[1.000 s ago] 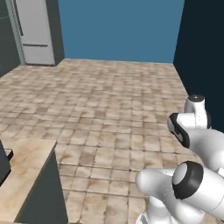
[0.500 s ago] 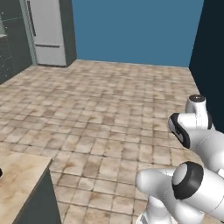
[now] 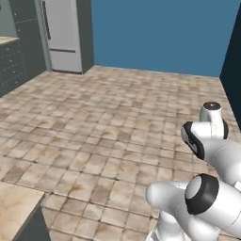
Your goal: Four empty soda cans are scattered around the kitchen. Gather all the cans and cluster them next to the stove for recycling.
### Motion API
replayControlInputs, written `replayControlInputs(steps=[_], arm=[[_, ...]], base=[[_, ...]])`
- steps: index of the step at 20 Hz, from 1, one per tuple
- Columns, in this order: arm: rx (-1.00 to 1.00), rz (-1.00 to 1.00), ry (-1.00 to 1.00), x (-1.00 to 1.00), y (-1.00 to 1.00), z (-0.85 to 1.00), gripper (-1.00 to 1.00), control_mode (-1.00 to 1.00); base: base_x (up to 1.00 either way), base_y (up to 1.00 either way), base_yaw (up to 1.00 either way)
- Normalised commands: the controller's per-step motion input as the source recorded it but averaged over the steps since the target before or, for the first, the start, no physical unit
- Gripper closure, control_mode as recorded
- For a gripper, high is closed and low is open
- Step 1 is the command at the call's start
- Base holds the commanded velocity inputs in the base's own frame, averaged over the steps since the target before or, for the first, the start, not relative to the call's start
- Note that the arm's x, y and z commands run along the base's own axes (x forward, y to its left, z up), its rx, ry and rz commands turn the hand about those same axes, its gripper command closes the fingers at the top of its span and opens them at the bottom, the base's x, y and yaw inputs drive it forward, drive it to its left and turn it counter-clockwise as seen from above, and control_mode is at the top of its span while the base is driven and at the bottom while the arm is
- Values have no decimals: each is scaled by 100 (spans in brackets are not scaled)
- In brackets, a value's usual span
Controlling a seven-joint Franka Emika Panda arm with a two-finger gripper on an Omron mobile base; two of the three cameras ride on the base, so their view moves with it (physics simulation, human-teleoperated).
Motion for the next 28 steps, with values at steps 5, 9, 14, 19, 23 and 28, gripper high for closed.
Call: replayControlInputs(steps=[5,9,14,19,23,28], arm=[[0,0,0,0,0,0,100,100],[0,0,0,0,0,0,100,100],[0,0,0,0,0,0,100,100],[0,0,0,0,0,0,100,100],[0,0,0,0,0,0,100,100],[0,0,0,0,0,0,100,100]], base=[[60,-23,22],[60,-21,27],[60,-21,26],[61,-21,26],[61,-17,30],[63,-18,26]])
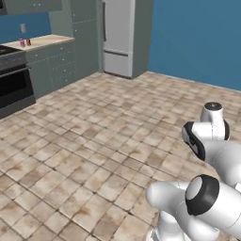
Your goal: Four empty soda cans are scattered around the kitchen. Gather all the cans and cluster them next to the stove for recycling.
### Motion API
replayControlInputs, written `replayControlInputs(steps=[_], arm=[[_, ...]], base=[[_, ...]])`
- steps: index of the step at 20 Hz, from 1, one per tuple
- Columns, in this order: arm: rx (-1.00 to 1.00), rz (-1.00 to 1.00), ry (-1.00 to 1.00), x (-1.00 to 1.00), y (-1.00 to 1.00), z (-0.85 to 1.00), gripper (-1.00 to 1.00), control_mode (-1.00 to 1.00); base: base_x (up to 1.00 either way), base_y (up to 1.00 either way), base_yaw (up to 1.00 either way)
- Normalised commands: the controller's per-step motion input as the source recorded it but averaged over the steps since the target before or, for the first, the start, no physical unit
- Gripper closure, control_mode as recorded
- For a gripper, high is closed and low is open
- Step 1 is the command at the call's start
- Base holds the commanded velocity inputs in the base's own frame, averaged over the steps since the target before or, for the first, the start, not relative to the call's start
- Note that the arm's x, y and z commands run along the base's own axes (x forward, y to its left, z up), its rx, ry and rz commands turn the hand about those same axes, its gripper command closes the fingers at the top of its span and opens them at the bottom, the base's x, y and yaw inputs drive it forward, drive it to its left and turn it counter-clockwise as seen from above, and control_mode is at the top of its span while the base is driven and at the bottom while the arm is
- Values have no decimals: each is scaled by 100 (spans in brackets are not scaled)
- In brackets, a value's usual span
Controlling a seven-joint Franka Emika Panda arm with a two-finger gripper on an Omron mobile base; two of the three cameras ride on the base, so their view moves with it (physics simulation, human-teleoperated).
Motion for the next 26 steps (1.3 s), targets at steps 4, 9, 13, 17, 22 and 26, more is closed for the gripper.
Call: replayControlInputs(steps=[4,9,13,17,22,26], arm=[[0,0,0,0,0,0,100,100],[0,0,0,0,0,0,100,100],[0,0,0,0,0,0,100,100],[0,0,0,0,0,0,100,100],[0,0,0,0,0,0,100,100],[0,0,0,0,0,0,100,100]], base=[[69,-18,17],[69,-18,15],[70,-19,13],[70,-16,17],[72,-14,17],[74,-11,16]])
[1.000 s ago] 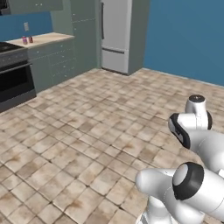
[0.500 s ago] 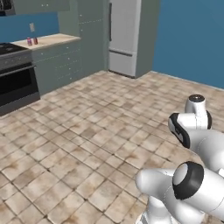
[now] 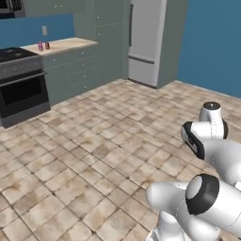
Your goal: Four empty soda cans are scattered around the kitchen. Gather all the cans and cluster them next to the stove for recycling.
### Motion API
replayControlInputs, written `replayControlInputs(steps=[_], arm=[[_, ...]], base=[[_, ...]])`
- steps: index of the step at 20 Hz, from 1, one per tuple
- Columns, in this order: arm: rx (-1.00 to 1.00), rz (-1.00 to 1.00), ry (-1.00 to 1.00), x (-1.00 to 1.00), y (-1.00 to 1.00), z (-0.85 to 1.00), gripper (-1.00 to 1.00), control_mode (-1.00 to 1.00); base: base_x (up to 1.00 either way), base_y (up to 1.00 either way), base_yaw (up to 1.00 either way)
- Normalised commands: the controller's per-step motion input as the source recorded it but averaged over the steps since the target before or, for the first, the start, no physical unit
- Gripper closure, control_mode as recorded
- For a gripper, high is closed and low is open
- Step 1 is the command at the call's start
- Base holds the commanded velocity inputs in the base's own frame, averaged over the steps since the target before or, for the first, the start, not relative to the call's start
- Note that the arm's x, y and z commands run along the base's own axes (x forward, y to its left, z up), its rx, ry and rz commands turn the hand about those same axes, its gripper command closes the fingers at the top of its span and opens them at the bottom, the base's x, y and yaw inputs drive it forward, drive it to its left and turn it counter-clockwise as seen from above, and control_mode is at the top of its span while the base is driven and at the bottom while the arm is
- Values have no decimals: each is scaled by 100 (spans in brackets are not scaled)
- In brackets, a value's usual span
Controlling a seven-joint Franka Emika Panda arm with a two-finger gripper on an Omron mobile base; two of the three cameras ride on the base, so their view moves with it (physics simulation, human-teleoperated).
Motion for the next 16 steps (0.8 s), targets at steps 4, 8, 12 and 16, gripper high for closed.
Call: replayControlInputs(steps=[4,8,12,16], arm=[[0,0,0,0,0,0,100,100],[0,0,0,0,0,0,100,100],[0,0,0,0,0,0,100,100],[0,0,0,0,0,0,100,100]], base=[[75,-9,17],[74,-8,18],[74,-7,20],[75,-5,19]])
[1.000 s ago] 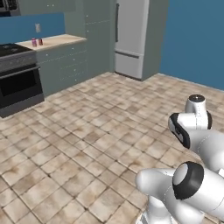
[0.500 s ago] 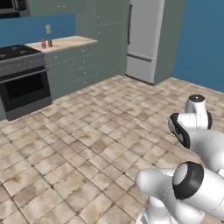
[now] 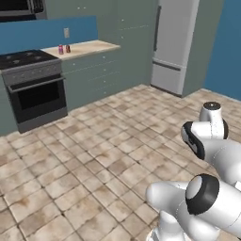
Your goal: Four empty soda cans are scattered around the kitchen. Gather all the cans and cluster them next to the stove for recycling.
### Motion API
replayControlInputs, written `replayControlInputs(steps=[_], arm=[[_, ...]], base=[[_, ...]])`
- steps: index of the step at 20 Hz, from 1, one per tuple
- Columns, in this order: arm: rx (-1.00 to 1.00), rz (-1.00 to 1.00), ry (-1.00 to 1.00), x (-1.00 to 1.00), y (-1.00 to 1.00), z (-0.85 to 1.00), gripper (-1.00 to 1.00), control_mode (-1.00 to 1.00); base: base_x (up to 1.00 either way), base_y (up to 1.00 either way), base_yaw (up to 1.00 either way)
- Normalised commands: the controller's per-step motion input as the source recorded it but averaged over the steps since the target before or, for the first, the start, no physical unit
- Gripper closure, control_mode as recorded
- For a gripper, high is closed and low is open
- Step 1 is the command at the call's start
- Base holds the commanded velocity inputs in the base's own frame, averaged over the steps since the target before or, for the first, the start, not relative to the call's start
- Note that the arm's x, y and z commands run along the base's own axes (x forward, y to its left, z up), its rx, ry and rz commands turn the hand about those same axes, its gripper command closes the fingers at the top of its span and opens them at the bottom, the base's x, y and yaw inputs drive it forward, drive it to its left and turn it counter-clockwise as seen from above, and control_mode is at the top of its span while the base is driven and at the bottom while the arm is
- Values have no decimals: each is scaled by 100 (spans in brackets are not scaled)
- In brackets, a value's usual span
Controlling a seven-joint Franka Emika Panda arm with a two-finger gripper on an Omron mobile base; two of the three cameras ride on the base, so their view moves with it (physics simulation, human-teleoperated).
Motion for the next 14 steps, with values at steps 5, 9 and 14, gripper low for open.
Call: replayControlInputs(steps=[5,9,14], arm=[[0,0,0,0,0,0,100,100],[0,0,0,0,0,0,100,100],[0,0,0,0,0,0,100,100]], base=[[75,-4,19],[73,-8,24],[71,-11,26]])
